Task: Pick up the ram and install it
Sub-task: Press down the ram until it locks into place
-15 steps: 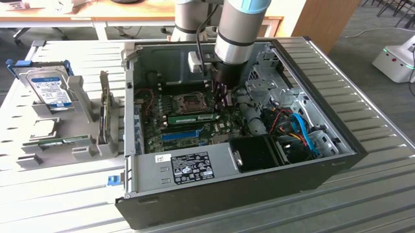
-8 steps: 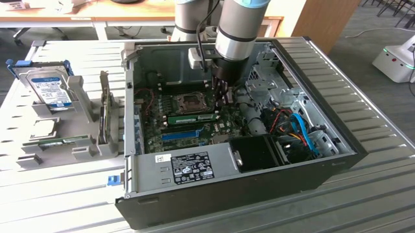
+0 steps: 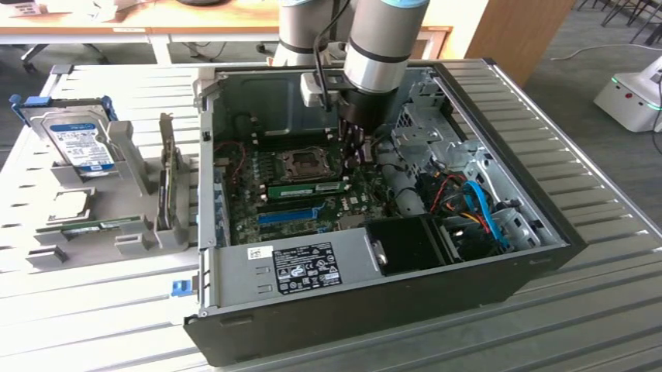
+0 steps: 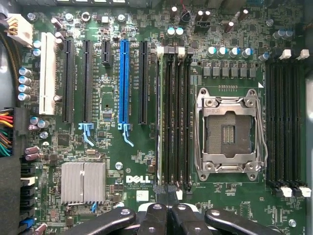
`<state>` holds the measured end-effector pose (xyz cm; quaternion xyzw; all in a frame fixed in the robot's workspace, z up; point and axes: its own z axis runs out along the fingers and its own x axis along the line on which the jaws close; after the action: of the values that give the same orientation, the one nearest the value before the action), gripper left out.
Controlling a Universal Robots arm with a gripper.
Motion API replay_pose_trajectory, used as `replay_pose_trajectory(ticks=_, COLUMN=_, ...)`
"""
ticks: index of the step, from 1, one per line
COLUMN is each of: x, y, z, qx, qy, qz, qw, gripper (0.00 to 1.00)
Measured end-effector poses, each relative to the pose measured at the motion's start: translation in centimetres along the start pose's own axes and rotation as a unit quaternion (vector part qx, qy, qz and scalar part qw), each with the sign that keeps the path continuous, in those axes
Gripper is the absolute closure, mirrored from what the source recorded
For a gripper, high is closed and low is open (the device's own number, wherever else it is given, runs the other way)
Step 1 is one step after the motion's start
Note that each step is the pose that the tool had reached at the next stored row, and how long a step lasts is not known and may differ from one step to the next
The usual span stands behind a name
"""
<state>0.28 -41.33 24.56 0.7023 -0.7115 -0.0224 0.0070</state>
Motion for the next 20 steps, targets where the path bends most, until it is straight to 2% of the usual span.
replay_pose_trajectory(ticks=5, x=0.0, y=0.01, z=0.00, qx=0.0000, qy=0.0001, qz=0.000, qw=1.0000, gripper=0.89)
replay_pose_trajectory(ticks=10, x=0.0, y=0.47, z=0.01, qx=0.0000, qy=0.0001, qz=0.000, qw=1.0000, gripper=0.89)
replay_pose_trajectory(ticks=20, x=0.0, y=2.55, z=0.10, qx=0.0000, qy=0.0001, qz=0.000, qw=1.0000, gripper=0.89)
